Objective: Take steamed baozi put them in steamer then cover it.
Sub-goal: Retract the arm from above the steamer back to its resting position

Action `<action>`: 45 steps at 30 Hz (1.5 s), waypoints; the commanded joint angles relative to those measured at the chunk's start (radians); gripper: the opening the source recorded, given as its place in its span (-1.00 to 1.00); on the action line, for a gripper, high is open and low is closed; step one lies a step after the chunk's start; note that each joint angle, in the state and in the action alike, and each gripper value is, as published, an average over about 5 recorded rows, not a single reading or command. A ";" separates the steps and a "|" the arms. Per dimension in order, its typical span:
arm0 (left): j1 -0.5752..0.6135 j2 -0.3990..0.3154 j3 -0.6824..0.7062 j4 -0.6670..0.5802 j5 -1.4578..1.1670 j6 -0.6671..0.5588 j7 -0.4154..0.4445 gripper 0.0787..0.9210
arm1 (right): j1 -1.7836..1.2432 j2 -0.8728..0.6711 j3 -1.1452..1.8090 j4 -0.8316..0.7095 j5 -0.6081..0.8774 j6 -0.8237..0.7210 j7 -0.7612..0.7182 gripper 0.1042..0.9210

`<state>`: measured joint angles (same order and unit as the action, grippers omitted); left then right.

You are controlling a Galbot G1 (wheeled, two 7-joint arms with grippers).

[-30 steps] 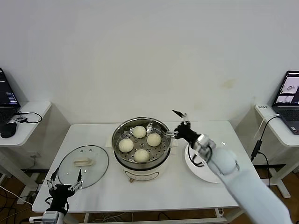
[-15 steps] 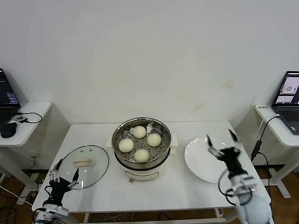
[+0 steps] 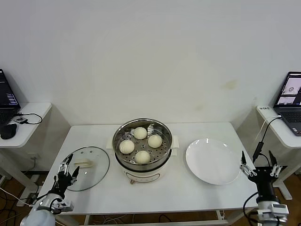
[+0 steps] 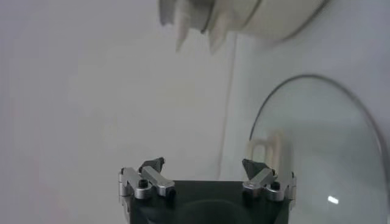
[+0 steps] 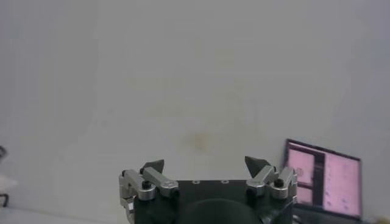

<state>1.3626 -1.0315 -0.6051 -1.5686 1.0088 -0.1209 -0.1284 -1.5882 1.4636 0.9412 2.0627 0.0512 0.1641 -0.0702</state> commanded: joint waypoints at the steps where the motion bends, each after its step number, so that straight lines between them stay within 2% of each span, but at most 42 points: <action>1: -0.118 0.011 0.033 0.124 0.111 -0.005 0.010 0.77 | -0.061 0.056 0.065 0.029 -0.024 0.008 0.005 0.76; 24: -0.253 -0.018 0.096 0.288 0.104 -0.007 0.003 0.77 | -0.075 0.070 0.070 0.003 -0.052 0.019 0.001 0.76; 39: -0.295 -0.036 0.100 0.325 0.096 -0.005 0.006 0.77 | -0.073 0.077 0.056 -0.013 -0.074 0.030 -0.001 0.76; 42: -0.299 -0.039 0.105 0.330 0.096 -0.004 0.009 0.71 | -0.075 0.079 0.057 -0.012 -0.074 0.030 -0.001 0.76; 45: -0.301 -0.041 0.113 0.336 0.099 -0.004 0.014 0.55 | -0.077 0.081 0.056 -0.012 -0.075 0.031 -0.002 0.76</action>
<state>1.0758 -1.0709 -0.5015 -1.2549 1.1044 -0.1258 -0.1195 -1.6629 1.5426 0.9967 2.0530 -0.0195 0.1935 -0.0715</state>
